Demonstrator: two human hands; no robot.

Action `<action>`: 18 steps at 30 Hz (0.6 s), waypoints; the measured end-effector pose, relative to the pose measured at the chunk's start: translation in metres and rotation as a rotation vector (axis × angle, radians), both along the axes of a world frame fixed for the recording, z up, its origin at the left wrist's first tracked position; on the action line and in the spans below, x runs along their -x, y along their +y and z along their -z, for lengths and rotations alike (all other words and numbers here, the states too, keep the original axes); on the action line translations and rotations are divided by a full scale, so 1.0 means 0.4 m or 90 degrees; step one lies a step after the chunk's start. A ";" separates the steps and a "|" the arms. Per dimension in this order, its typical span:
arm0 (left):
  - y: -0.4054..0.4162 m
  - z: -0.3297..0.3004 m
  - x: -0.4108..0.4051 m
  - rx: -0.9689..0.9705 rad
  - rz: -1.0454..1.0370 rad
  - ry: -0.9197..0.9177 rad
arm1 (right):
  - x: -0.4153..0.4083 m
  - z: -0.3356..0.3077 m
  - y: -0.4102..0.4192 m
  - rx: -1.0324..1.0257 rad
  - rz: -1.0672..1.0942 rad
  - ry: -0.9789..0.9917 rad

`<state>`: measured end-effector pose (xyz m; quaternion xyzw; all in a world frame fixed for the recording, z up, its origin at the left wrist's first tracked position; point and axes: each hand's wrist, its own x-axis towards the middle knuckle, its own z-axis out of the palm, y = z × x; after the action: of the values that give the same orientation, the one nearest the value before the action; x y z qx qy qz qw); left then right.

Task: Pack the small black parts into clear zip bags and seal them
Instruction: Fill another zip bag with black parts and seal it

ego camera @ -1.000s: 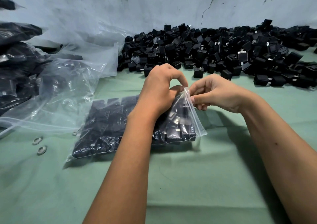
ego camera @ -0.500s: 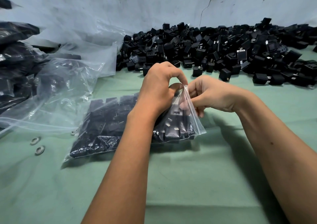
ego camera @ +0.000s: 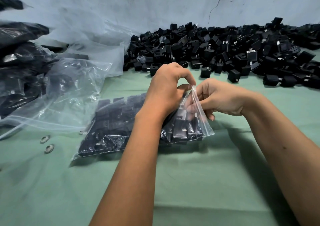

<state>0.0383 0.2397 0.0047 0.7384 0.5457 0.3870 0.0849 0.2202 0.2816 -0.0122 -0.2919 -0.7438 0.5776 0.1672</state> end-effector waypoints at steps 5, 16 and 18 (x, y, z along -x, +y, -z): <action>0.003 0.004 0.009 0.010 -0.003 -0.011 | -0.010 0.000 0.006 -0.006 0.016 -0.021; 0.008 0.024 0.093 0.157 -0.181 -0.011 | 0.002 0.052 0.032 -0.050 0.336 -0.019; 0.007 0.025 0.087 0.177 -0.167 -0.006 | 0.008 0.054 0.029 -0.053 0.319 -0.015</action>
<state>0.0036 0.2423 -0.0055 0.6403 0.6849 0.3193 0.1376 0.2169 0.2931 -0.0338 -0.4668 -0.6732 0.4838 0.3079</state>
